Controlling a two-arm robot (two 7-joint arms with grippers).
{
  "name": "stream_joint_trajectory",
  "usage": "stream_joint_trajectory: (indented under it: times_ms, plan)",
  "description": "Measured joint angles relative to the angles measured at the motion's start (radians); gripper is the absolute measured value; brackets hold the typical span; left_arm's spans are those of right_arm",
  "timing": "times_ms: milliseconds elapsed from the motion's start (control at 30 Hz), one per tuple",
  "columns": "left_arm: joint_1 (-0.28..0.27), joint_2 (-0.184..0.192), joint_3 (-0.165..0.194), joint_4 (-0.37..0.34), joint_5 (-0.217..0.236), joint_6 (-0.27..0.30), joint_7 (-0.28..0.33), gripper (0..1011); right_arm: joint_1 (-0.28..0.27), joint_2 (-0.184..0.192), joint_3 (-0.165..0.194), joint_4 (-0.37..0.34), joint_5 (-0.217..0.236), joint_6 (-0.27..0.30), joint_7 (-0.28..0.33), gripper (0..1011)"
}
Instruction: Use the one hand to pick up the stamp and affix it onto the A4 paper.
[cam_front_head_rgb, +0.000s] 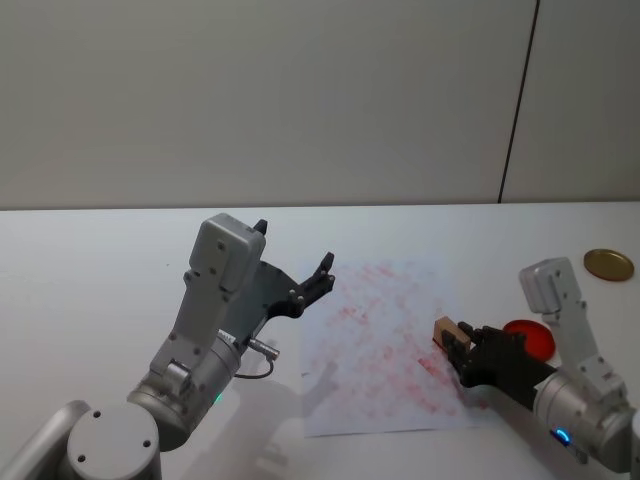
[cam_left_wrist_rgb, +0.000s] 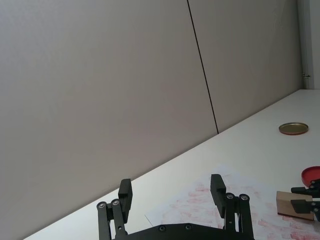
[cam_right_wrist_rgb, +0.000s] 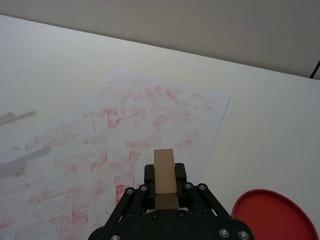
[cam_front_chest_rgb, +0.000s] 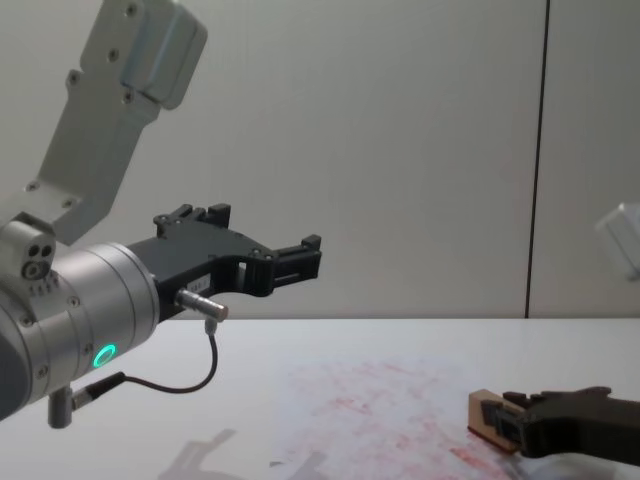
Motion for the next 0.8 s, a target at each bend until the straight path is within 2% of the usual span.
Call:
stream_joint_trajectory:
  times_ms: [400, 800]
  plan:
    - [0.0, 0.0, 0.0, 0.0, 0.0, 0.0, 0.0, 993, -0.012, 0.014, 0.02, -0.058, 0.04, -0.049, -0.027, 218]
    - [0.0, 0.0, 0.0, 0.0, 0.0, 0.0, 0.0, 993, -0.027, 0.059, 0.062, -0.114, 0.055, -0.07, -0.055, 218]
